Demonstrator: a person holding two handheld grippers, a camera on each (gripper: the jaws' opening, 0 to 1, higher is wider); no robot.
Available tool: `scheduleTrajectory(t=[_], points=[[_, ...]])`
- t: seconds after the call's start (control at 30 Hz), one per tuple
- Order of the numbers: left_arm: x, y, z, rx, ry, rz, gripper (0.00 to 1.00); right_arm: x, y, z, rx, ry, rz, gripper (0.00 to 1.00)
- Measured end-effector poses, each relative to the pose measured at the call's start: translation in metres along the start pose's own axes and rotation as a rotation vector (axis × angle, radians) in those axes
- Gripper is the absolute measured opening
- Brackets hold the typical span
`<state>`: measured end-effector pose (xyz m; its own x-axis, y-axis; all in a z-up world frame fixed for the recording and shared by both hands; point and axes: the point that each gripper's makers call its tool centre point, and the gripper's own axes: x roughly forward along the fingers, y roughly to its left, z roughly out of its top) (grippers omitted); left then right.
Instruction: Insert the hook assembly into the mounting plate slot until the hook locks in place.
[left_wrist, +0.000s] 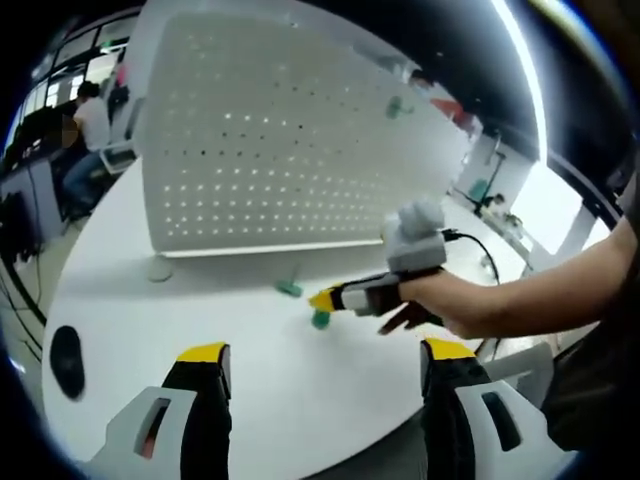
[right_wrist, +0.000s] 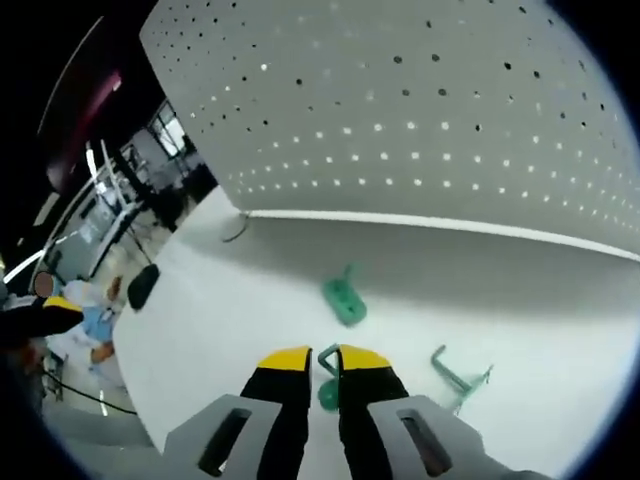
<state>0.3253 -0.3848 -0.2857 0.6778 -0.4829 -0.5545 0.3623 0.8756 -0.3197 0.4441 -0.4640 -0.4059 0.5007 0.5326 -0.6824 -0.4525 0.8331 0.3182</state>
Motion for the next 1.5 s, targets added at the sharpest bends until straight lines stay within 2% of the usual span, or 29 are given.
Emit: scheduleTrajectory(t=[0.4,0.73,1.0,1.13,1.2,1.5], points=[[0.001,-0.001,-0.003,-0.002,0.004,-0.007,0.78,-0.006,0.002,0.002,-0.03,-0.002,0.001,0.02],[0.002,-0.003,-0.002,0.002,-0.001,-0.011,0.78,-0.014,0.004,0.002,-0.133,-0.016,-0.003,0.0],[0.001,-0.005,0.002,0.007,-0.01,-0.013,0.78,-0.024,0.008,0.016,-0.177,-0.056,-0.002,0.0],[0.001,-0.009,0.006,0.015,-0.018,-0.02,0.79,-0.029,0.008,0.022,-0.162,-0.078,0.003,0.0],[0.0,-0.013,0.008,0.026,-0.022,-0.027,0.79,-0.036,0.007,0.032,-0.161,-0.124,-0.01,0.0],[-0.003,-0.026,0.014,0.064,-0.034,-0.05,0.82,-0.053,0.007,0.05,-0.165,-0.173,-0.015,0.0]])
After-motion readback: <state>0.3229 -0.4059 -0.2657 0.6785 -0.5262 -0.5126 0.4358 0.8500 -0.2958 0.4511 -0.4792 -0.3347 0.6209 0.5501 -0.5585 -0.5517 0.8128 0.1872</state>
